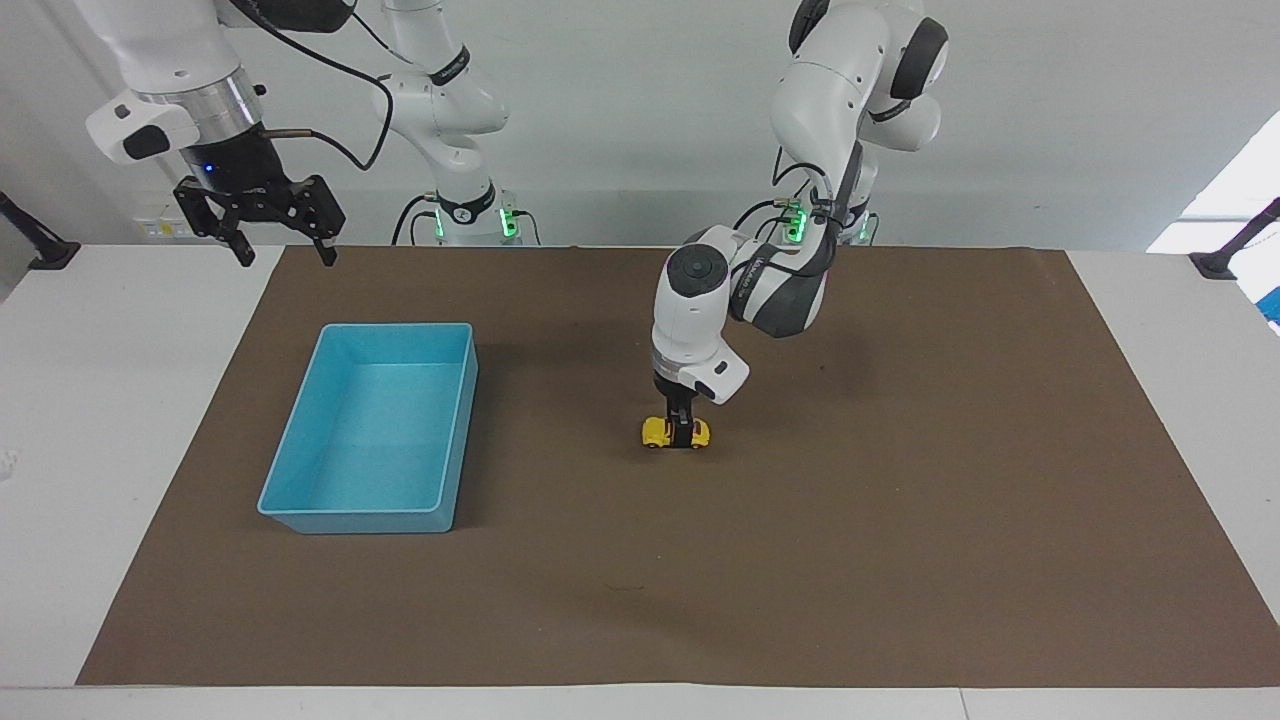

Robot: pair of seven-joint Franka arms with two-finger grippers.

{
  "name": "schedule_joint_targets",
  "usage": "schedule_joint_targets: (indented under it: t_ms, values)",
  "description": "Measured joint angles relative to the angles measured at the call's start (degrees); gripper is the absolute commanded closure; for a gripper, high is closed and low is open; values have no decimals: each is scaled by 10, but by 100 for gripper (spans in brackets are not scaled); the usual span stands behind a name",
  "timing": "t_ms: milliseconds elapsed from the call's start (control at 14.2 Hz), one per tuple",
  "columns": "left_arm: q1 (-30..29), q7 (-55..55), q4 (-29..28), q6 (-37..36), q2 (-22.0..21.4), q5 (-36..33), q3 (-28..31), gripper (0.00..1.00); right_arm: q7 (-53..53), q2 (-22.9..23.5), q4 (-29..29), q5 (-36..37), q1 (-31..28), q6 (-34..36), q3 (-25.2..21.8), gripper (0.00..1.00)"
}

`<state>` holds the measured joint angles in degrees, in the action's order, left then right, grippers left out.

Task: Wind up and store yellow beetle car
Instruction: 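Lower the left gripper and press down on the yellow car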

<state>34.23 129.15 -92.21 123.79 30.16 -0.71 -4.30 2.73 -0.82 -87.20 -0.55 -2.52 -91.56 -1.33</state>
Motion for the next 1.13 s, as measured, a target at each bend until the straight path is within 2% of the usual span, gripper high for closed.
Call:
schedule_joint_targets:
  t_ms: [777,847,1130]
  values:
    - [0,5,-2,0,0,0,5,3,0,0,0,0,0,0,0,0]
    - [0,5,-3,0,0,0,5,7,0,0,0,0,0,0,0,0]
    - [0,6,-3,0,0,0,5,37,0,0,0,0,0,0,0,0]
